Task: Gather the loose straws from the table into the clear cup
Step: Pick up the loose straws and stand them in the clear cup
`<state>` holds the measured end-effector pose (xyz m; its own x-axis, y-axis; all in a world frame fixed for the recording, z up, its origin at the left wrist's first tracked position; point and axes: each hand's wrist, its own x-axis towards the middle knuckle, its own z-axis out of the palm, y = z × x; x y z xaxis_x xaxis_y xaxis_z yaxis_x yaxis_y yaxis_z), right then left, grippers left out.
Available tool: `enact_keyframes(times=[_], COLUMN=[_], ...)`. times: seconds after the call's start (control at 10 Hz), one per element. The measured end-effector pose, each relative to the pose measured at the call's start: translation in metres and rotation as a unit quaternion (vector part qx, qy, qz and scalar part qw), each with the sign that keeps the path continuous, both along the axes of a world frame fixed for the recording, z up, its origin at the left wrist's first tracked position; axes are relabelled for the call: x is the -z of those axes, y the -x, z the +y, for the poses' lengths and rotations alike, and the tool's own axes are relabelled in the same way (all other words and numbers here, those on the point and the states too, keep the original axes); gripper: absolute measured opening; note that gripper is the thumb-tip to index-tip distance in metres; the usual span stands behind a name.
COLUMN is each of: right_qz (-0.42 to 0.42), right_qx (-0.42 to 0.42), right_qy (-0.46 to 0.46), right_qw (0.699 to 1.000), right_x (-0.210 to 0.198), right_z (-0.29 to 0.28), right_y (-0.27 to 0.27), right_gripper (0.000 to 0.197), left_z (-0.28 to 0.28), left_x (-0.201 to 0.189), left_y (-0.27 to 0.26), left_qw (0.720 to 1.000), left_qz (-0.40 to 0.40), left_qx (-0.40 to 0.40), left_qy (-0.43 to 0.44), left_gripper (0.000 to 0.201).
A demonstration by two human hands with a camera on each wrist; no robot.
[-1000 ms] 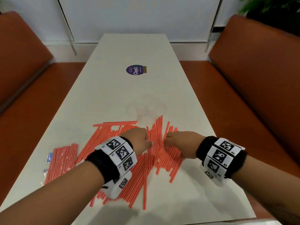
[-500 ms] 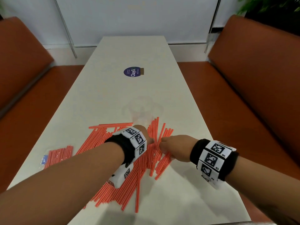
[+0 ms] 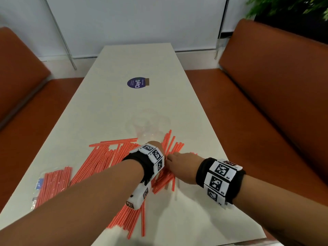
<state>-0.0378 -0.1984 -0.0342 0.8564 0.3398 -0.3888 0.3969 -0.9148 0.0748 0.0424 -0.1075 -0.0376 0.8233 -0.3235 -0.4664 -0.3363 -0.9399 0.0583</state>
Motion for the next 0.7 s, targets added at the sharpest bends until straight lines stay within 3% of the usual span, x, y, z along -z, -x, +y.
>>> enact_keyframes(times=[0.1, 0.2, 0.3, 0.4, 0.5, 0.7], right_qz=[-0.032, -0.04, -0.067, -0.097, -0.166, -0.216], right_qx=[-0.014, -0.022, -0.026, -0.047, -0.06, -0.042], right_qy=[0.0, 0.032, 0.034, 0.077, 0.073, 0.046], right_qw=[0.999, 0.998, 0.997, 0.991, 0.982, 0.974], right_x=[0.004, 0.008, 0.011, 0.012, 0.02, 0.013], right_z=[0.001, 0.001, 0.0, -0.003, -0.007, -0.011], right_y=[0.002, 0.002, 0.003, 0.003, 0.0, 0.002], right_gripper=[0.034, 0.031, 0.03, 0.023, 0.017, 0.013], left_z=[0.001, 0.001, 0.002, 0.002, 0.003, 0.013], left_x=[0.005, 0.012, 0.002, 0.003, -0.004, -0.009], left_y=[-0.004, -0.009, -0.009, -0.013, -0.012, -0.018], left_qw=[0.998, 0.996, 0.998, 0.996, 0.923, 0.885], left_qz=[0.001, 0.022, 0.025, 0.001, 0.094, 0.101], left_qx=[0.062, 0.084, 0.05, 0.086, -0.205, -0.175], left_qy=[-0.017, -0.014, 0.013, 0.014, 0.313, 0.42], left_gripper=[0.035, 0.025, 0.037, 0.025, 0.032, 0.005])
